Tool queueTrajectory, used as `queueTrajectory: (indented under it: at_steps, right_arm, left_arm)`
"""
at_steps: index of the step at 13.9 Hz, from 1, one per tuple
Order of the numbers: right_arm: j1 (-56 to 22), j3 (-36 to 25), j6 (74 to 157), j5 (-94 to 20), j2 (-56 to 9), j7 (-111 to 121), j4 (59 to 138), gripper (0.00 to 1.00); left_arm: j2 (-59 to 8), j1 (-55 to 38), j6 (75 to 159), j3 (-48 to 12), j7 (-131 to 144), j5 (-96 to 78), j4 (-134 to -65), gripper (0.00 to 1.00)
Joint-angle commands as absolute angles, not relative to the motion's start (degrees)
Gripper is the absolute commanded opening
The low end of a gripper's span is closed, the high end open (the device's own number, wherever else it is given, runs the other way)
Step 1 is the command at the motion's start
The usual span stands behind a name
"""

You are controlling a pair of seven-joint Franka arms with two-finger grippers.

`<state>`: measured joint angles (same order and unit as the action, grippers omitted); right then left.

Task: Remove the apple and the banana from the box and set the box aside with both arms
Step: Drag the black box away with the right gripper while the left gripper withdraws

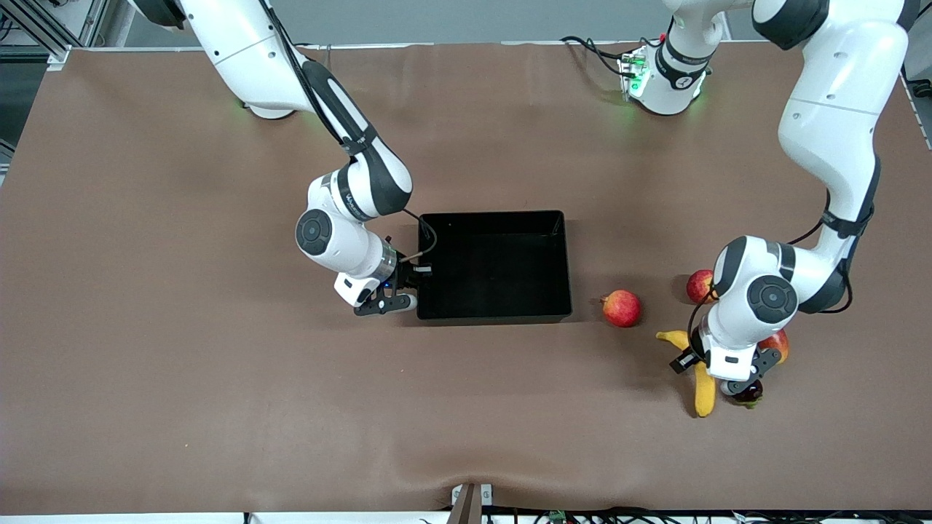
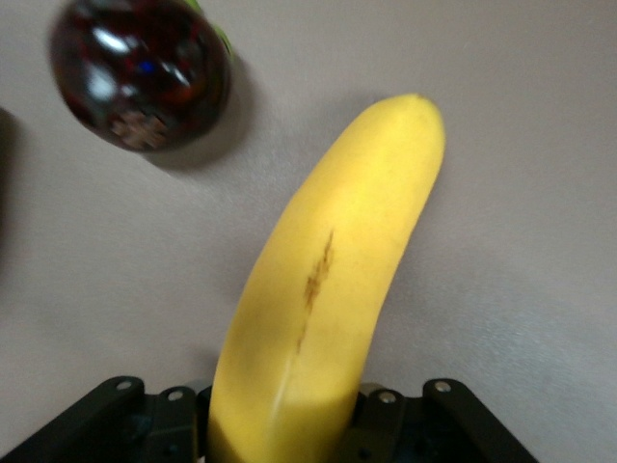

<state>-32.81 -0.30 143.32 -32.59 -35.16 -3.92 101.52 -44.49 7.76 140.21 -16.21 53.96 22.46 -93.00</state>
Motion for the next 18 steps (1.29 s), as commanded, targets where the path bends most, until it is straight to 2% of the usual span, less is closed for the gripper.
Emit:
queueTrajectory:
  at_steps: [1,5,11,13,18]
  right_arm:
    - [-33.2,-2.8,143.5,-31.9,-32.3,-4.1,103.4,0.00]
    - [-32.7,-8.1,142.4,-31.8,-27.9,-4.0,104.5,0.00]
    - [-32.0,-24.7,134.5,-31.7,-25.8,4.8,103.6,0.00]
    - [-27.7,-27.7,130.2,-31.8,-26.3,13.4,103.4,0.00]
    - [-11.9,-27.4,122.6,-32.3,-28.6,33.3,103.0,0.00]
  left_arm:
    - [-45.4,8.2,141.1,-16.7,54.5,23.8,-92.6,1.00]
    - [-43.2,7.8,139.8,-17.0,54.3,23.9,-92.5,1.00]
    - [-36.5,8.2,131.8,-17.1,53.5,23.9,-91.1,1.00]
    - [-33.2,8.2,129.9,-17.1,53.4,23.9,-91.1,1.00]
    - [-22.8,9.9,122.5,-17.3,39.1,22.9,-91.1,1.00]
